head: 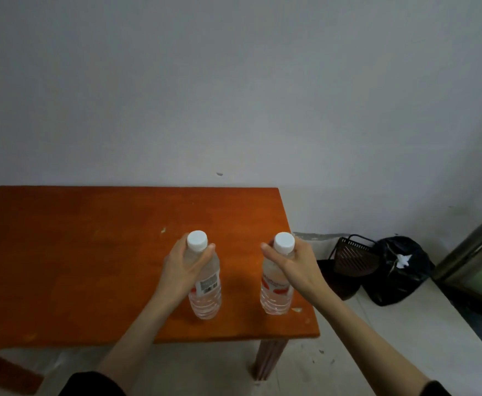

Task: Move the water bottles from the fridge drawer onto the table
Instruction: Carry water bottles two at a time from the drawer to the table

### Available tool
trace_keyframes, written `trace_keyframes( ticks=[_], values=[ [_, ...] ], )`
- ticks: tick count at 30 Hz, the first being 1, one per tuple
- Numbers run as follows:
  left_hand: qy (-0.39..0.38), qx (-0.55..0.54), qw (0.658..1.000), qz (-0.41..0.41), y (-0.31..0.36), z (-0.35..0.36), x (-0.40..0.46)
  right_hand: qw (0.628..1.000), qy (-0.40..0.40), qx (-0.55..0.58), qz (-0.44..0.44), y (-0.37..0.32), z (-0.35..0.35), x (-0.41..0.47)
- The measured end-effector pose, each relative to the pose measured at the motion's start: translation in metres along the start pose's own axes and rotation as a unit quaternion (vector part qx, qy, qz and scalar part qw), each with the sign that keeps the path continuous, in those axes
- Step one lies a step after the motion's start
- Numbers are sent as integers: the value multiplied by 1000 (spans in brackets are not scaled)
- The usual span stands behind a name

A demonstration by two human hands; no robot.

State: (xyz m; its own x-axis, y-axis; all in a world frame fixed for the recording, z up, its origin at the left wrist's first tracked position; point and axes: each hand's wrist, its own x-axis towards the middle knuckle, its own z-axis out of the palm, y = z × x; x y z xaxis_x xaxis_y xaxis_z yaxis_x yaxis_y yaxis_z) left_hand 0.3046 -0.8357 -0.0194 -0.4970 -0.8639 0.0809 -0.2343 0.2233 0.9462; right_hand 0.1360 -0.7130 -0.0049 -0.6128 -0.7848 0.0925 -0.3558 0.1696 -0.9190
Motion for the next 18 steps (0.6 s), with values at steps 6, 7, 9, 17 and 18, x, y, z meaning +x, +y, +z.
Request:
trace_keyframes(
  ticks=[6,7,9,17,18],
  values=[
    [-36,14,999,-26,-39,-13,100,999,-11,-14,39,17,43,98],
    [-42,13,999,-30,-47,-15,118,999,-10,-27,45,21,51,115],
    [-59,19,997,-35,-60,-18,155,997,-9,-48,61,26,65,147],
    [-127,30,991,-37,-85,-21,268,989,-56,-36,133,44,106,251],
    [-137,28,989,-38,-86,-20,278,988,-65,-23,141,45,110,261]
  ],
)
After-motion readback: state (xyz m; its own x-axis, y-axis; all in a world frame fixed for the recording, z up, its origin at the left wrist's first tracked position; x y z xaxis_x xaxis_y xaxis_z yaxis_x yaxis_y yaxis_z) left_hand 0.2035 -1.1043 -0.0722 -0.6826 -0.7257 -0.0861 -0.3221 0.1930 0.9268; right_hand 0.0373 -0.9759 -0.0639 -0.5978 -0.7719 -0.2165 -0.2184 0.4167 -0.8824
